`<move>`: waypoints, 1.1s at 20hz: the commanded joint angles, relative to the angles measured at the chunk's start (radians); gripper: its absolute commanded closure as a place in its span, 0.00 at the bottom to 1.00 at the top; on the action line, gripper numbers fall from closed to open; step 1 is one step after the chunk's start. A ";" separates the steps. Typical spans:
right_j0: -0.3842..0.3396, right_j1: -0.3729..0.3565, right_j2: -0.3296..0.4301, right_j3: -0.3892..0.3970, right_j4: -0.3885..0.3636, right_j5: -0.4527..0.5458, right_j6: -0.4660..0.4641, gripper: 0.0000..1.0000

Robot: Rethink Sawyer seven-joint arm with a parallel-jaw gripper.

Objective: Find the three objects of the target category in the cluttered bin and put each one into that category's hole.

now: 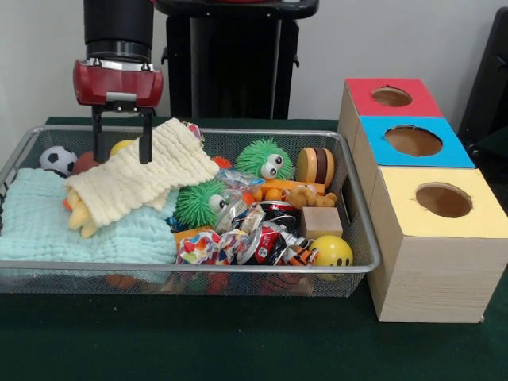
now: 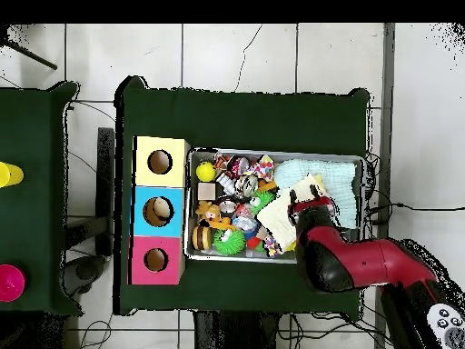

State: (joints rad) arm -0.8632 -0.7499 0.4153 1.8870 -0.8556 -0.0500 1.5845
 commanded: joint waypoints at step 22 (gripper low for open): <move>0.407 0.364 -0.493 -0.328 0.167 -0.312 0.066 0.00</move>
State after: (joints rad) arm -0.5103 -0.5073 0.0936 1.6820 -0.7654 -0.2985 1.5845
